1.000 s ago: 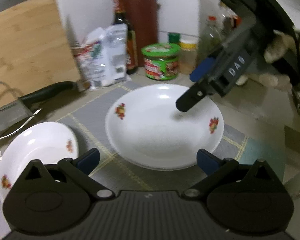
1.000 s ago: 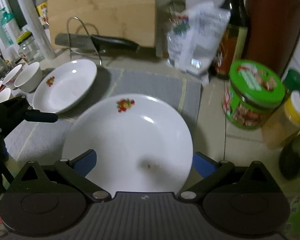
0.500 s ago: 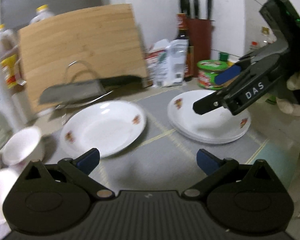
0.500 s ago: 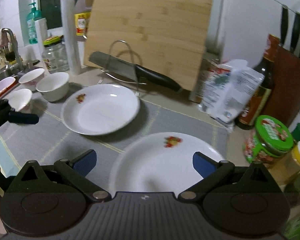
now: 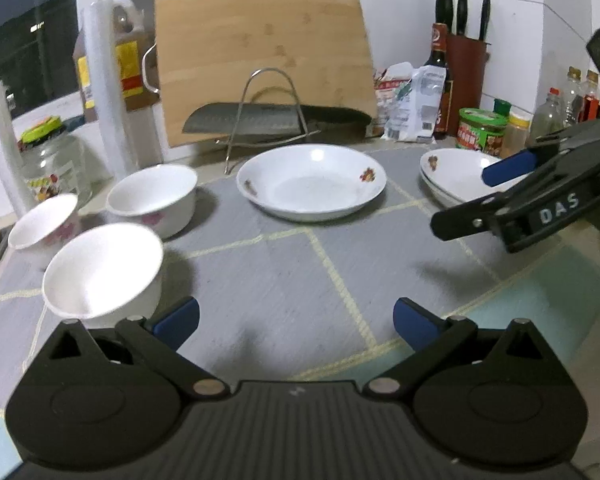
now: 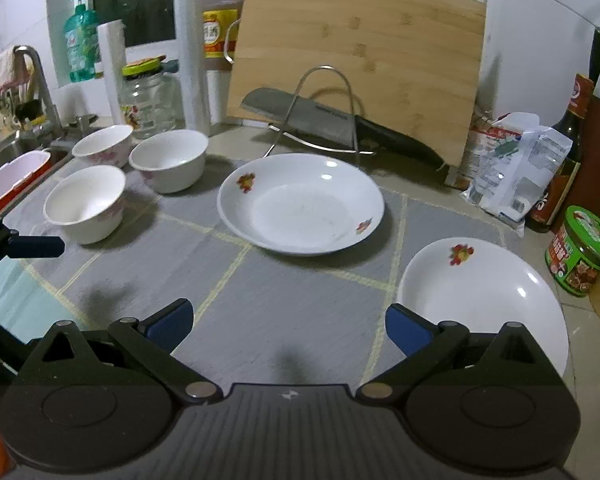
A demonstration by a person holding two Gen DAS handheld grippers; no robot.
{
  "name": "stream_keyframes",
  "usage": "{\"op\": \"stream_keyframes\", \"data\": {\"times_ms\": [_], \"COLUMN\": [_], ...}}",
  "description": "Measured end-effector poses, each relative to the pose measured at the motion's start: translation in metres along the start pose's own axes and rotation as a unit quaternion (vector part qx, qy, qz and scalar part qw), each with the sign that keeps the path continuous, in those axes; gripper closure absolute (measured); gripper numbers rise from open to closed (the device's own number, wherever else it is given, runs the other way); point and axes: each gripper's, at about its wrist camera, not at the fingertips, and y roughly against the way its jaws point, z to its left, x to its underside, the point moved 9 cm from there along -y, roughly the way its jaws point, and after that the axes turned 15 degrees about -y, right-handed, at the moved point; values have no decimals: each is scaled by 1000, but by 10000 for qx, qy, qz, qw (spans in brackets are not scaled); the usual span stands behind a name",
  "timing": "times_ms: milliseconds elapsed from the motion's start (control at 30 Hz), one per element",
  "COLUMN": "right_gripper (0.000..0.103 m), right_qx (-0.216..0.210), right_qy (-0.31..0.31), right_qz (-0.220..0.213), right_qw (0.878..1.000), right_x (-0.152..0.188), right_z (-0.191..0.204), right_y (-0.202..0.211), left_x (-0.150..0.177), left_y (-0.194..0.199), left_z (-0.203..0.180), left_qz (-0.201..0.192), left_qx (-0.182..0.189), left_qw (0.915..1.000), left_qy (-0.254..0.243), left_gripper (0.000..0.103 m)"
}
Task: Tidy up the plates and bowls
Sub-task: 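Reach the right gripper to the fruit-print plate on the mat and grasp its rim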
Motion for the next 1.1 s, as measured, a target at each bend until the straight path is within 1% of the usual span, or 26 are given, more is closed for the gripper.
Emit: {"op": "stream_keyframes", "data": {"times_ms": [200,400,500,667,867,1100], "right_gripper": [0,0,0,0,0,0], "right_qx": [-8,-188,-261,-500,-956,-1090], "right_qy": [10,69,130,290,335,163], "right_qz": [78,177,188,294,469,729], "right_qw": [10000,9996,9994,9979,9937,9912], "right_x": [-1,-19,-30,-50,-73,-86], "right_z": [0,-14,-23,-42,-54,-64], "right_y": [-4,-27,-37,-56,-75,-100], "left_x": [5,-4,-11,-19,-24,-28], "left_y": [-7,-28,-40,-67,-93,-112], "left_z": [0,1,0,-6,-13,-18], "left_qz": [22,138,221,445,716,839], "left_qx": [38,-94,-223,-292,-401,-289], "left_qw": [9999,9990,9988,9979,9961,9956], "left_qy": [150,412,388,366,321,302], "left_gripper": [0,0,0,0,0,0]}}
